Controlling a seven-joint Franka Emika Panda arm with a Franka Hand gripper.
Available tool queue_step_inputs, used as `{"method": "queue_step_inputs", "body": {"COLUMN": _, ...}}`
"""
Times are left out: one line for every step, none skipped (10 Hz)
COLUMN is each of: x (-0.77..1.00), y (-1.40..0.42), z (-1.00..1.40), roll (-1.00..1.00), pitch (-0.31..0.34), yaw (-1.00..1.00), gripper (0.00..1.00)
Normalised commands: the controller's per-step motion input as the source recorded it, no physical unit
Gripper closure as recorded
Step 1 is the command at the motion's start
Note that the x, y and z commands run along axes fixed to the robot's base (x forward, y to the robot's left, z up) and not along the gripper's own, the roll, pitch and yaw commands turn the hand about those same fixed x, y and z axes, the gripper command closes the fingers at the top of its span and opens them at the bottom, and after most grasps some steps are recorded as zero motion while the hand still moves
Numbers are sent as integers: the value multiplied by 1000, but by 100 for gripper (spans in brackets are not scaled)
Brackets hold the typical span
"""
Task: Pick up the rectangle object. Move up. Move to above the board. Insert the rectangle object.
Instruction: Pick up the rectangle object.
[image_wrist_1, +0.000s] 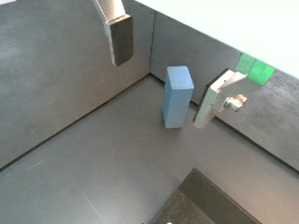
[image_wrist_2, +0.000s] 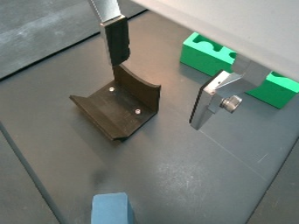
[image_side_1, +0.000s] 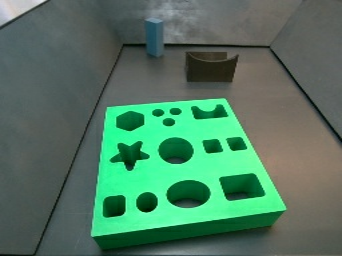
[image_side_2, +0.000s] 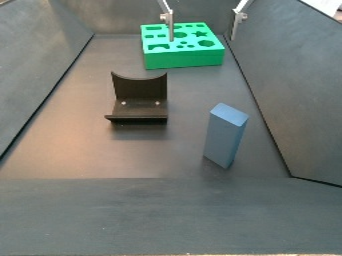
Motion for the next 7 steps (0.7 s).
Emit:
{"method": "queue_step_inputs", "body": {"x": 166, "y": 251, "z": -140, "roll": -74, "pitch": 27, "yaw": 111, "gripper": 0}}
{"method": "queue_step_inputs", "body": {"x": 237, "y": 509, "z": -203, "roll": -181, "pitch": 37, "yaw": 163, "gripper": 0}}
{"method": "queue_step_inputs", "body": {"x": 266, "y": 517, "z": -254, "roll": -200, "pitch": 27, "yaw": 229, "gripper": 0}}
{"method": "queue_step_inputs", "body": {"x": 223, "y": 429, "z": -366, "roll": -173, "pitch": 0, "yaw": 326, "gripper": 0}}
{"method": "queue_step_inputs", "body": {"x": 223, "y": 374, "z": -429, "roll": -179, "pitch": 0, "yaw": 426, "gripper": 0}}
{"method": "queue_step_inputs", "body": {"x": 206, "y": 249, "z": -474, "roll": -147, "pitch": 0, "yaw": 543, "gripper": 0}}
{"method": "queue_step_inputs", "body": {"x": 160, "y": 154, "z": -511, "roll": -131, "pitch": 0, "yaw": 649, "gripper": 0}}
